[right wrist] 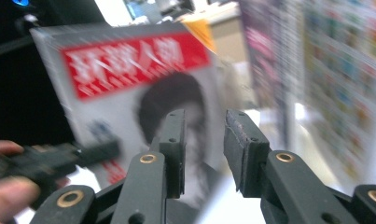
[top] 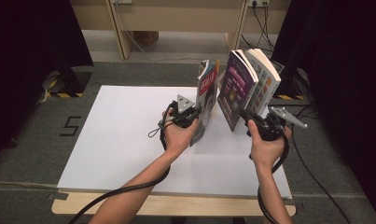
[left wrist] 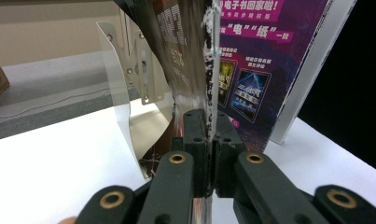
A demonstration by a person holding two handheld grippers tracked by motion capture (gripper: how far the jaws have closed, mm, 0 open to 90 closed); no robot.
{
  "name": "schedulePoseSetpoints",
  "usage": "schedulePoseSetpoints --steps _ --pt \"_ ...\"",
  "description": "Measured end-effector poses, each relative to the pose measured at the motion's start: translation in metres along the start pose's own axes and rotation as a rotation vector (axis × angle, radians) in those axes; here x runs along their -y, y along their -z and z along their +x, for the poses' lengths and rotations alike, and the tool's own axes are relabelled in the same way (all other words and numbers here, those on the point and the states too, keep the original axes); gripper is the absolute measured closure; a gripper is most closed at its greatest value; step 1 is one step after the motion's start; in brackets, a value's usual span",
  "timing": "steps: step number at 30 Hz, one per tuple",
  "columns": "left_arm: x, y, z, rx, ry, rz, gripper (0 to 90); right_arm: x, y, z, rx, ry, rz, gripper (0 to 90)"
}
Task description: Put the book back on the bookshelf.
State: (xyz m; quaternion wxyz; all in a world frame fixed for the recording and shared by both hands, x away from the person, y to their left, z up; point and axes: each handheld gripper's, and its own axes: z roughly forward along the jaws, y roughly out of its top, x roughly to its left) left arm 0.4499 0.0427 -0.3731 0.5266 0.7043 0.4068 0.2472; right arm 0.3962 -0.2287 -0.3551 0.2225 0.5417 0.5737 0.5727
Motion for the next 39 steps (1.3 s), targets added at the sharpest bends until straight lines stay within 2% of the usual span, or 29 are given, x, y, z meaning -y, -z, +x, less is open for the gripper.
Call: schedulePoseSetpoints --steps 6,10,12,13,14,15,16,17,29,39 --pt "0.001 0.004 0.003 -0.005 -0.012 -0.023 86.7 0.038 0.015 -0.035 0.081 -0.003 0.05 69.4" --pt "0.001 0.005 0.007 -0.004 -0.008 -0.027 86.8 0.065 0.022 -0.053 0.094 -0.041 0.079 69.2" --pt "0.0 0.005 0.009 -0.004 -0.01 -0.031 86.8 0.07 0.023 -0.056 0.102 -0.042 0.082 69.2" --pt "-0.001 0.006 0.01 -0.005 -0.013 -0.034 86.8 0.079 0.027 -0.064 0.115 -0.04 0.078 69.2" --pt "-0.002 0.006 0.01 -0.005 -0.015 -0.035 86.8 0.083 0.028 -0.067 0.115 -0.054 0.071 69.2" --pt "-0.002 0.006 0.01 -0.004 -0.019 -0.035 86.8 0.085 0.029 -0.07 0.128 -0.047 0.074 69.2" --pt "-0.002 0.006 0.01 -0.004 -0.019 -0.035 86.8 0.085 0.029 -0.07 0.128 -0.047 0.074 69.2" --pt "-0.003 0.006 0.01 -0.005 -0.024 -0.038 86.9 0.087 0.031 -0.073 0.145 -0.025 0.088 68.6" --pt "-0.004 0.008 0.013 0.005 -0.016 -0.05 86.8 0.096 0.036 -0.082 0.235 0.058 0.075 63.1" --pt "-0.007 0.01 0.017 0.007 -0.012 -0.064 86.8 0.098 0.033 -0.078 0.231 0.066 0.09 62.6"
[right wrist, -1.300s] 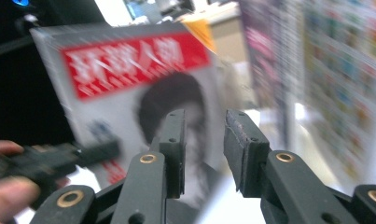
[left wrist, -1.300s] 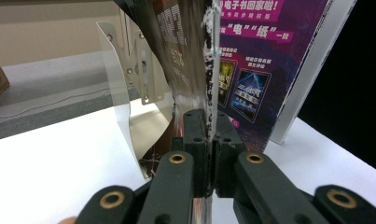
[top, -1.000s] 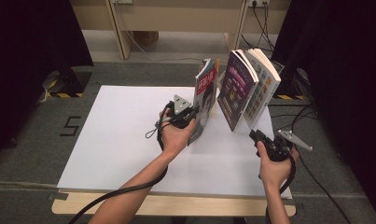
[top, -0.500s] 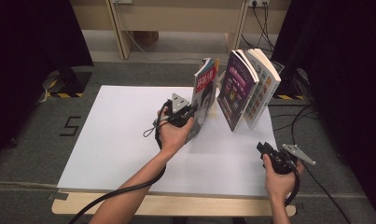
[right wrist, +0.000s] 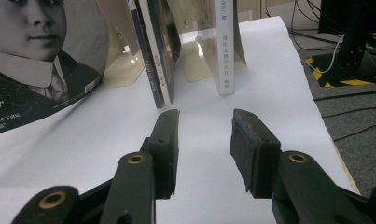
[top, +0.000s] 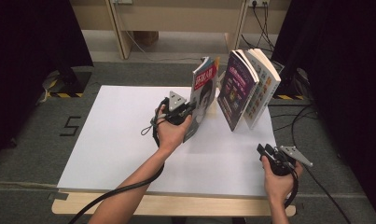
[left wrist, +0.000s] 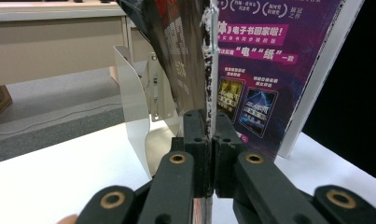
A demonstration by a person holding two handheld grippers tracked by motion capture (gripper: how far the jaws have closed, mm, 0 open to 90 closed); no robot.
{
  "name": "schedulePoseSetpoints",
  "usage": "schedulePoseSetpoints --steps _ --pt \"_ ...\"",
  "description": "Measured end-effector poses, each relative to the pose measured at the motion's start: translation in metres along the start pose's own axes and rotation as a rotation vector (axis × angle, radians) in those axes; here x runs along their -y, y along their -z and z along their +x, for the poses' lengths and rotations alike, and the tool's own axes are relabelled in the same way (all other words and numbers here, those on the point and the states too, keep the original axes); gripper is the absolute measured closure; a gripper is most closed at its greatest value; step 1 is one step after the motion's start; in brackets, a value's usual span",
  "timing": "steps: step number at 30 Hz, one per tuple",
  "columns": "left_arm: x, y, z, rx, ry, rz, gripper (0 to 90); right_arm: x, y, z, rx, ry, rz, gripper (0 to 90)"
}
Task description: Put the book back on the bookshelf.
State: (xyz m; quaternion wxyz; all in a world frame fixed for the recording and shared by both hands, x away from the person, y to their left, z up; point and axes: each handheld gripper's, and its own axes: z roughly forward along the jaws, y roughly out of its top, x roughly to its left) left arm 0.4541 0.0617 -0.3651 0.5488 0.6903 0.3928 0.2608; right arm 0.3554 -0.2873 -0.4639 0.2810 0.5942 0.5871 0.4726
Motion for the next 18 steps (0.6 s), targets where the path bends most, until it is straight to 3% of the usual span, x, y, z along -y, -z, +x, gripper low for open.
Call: schedulePoseSetpoints --steps 18 --pt "-0.014 0.003 0.013 -0.024 0.009 -0.05 86.9 0.003 -0.002 0.001 -0.002 0.004 0.012 62.7"
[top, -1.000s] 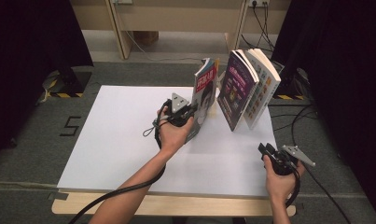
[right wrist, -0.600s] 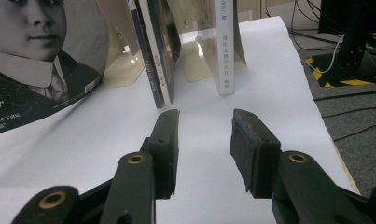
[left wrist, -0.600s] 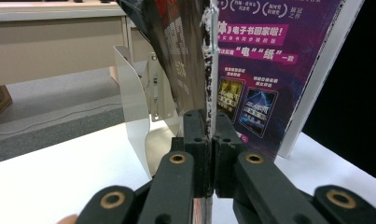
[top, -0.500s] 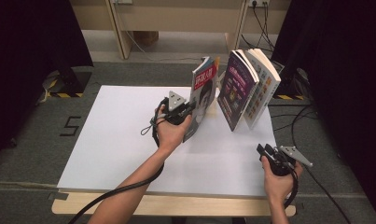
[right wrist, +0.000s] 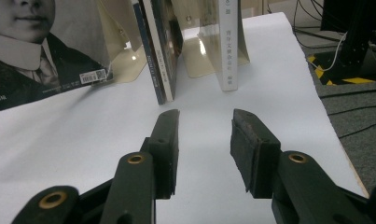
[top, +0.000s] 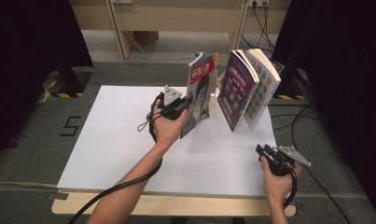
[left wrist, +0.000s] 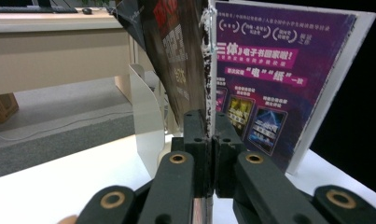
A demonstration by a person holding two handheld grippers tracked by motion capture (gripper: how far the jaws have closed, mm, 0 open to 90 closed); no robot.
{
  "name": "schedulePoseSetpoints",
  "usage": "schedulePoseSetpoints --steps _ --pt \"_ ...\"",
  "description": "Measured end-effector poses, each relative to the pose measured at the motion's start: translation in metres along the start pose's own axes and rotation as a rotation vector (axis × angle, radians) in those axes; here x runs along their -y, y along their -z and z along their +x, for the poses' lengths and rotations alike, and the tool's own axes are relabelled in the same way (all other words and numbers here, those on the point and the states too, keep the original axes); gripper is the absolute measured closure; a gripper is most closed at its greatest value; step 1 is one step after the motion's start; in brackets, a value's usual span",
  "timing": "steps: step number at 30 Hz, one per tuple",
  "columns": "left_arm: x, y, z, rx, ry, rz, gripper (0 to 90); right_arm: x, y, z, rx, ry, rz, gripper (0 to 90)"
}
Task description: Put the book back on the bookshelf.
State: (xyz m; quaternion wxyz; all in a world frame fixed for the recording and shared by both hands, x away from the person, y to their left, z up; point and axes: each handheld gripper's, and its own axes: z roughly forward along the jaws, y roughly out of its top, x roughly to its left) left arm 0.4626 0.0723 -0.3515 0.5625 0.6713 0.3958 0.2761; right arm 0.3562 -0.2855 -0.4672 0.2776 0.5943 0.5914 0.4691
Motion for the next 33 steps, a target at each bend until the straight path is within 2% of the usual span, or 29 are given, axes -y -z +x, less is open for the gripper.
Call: schedulePoseSetpoints --steps 5,15,22,27,33 --pt "-0.005 -0.003 0.001 -0.011 -0.002 -0.016 86.9 0.001 -0.001 0.0 -0.002 -0.001 0.006 62.7" --pt "-0.016 -0.019 0.001 -0.007 0.002 -0.049 86.9 0.0 -0.001 -0.001 -0.002 0.003 0.001 62.7" --pt "-0.021 -0.033 0.002 -0.02 -0.005 -0.065 86.8 0.001 -0.002 -0.001 -0.007 0.003 0.004 62.8" --pt "-0.016 -0.044 0.003 -0.017 0.009 -0.076 86.8 0.002 -0.003 0.0 -0.007 -0.003 0.007 62.7" --pt "-0.002 -0.052 0.001 -0.028 -0.006 -0.072 86.6 0.004 -0.005 0.001 -0.009 0.002 0.014 63.0"
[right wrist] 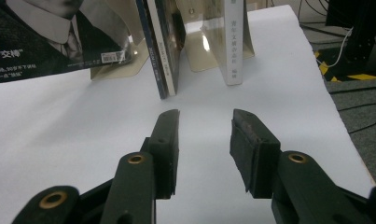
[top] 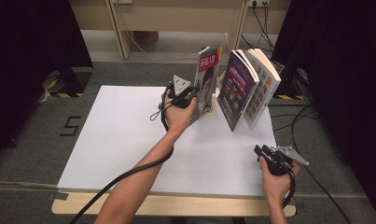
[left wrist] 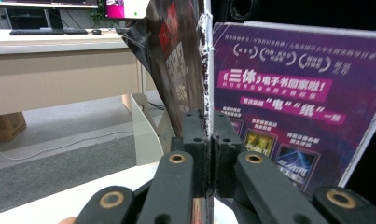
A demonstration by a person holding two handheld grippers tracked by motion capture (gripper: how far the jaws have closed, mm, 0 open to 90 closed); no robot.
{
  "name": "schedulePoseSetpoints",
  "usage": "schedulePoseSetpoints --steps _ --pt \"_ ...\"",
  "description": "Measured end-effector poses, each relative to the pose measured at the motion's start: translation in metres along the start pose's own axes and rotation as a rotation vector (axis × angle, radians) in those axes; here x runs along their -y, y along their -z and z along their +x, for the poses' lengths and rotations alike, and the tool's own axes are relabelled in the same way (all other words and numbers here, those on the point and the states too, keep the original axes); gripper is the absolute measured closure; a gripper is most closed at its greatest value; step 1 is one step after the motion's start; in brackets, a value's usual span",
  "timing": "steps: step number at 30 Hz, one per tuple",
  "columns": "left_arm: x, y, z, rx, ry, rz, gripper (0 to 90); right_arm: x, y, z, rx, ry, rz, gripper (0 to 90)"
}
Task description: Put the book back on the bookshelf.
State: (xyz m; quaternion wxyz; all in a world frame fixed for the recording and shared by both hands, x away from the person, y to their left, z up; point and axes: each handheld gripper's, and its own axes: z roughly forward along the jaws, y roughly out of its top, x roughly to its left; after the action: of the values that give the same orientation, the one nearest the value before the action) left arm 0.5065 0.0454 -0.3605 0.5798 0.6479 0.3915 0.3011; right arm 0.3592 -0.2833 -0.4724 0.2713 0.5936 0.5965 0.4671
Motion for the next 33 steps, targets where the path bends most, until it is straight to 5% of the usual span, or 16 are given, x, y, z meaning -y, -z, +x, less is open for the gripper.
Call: schedulePoseSetpoints --steps 21,33 --pt "0.027 0.012 0.0 0.008 -0.039 0.051 84.1 0.002 0.0 0.003 -0.012 0.006 0.011 63.0" --pt "0.034 0.02 0.004 0.047 0.004 0.115 79.6 0.003 -0.001 0.003 -0.014 -0.008 0.02 62.9"
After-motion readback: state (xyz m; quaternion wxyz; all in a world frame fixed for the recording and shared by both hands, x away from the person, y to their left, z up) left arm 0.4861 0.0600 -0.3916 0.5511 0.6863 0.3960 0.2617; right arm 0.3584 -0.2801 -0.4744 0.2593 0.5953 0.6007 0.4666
